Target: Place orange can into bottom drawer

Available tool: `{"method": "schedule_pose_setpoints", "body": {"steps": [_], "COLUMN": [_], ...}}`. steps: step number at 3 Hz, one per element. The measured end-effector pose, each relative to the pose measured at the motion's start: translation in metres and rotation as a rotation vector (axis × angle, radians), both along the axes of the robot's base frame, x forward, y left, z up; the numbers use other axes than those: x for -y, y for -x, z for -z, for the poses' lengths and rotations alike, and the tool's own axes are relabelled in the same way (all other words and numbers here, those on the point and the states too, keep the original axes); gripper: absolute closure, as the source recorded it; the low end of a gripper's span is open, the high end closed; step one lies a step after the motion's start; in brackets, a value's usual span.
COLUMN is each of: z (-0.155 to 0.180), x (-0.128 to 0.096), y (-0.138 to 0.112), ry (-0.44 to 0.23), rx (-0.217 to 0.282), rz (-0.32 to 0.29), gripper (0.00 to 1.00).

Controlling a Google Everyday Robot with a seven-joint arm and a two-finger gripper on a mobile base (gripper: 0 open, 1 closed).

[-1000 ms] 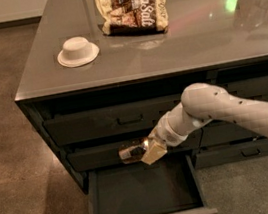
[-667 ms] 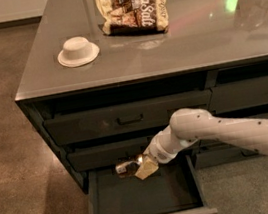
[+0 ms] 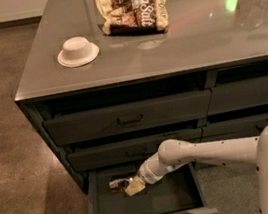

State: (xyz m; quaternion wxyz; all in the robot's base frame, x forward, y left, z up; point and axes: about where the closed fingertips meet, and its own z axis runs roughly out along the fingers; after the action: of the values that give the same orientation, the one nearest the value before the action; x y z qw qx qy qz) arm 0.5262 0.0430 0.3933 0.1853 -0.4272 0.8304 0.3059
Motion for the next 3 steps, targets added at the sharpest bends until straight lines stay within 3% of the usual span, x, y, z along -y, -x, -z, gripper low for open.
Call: {"method": "schedule_pose_setpoints", "body": {"steps": [2,3], "z": [0.098,0.130], "x": [-0.040,-0.052], "y": [0.000,0.002], "ry": [-0.016,0.006], "rx": [-0.098,-0.120], "rz": [0.041,0.059], "gripper": [1.00,1.00]}}
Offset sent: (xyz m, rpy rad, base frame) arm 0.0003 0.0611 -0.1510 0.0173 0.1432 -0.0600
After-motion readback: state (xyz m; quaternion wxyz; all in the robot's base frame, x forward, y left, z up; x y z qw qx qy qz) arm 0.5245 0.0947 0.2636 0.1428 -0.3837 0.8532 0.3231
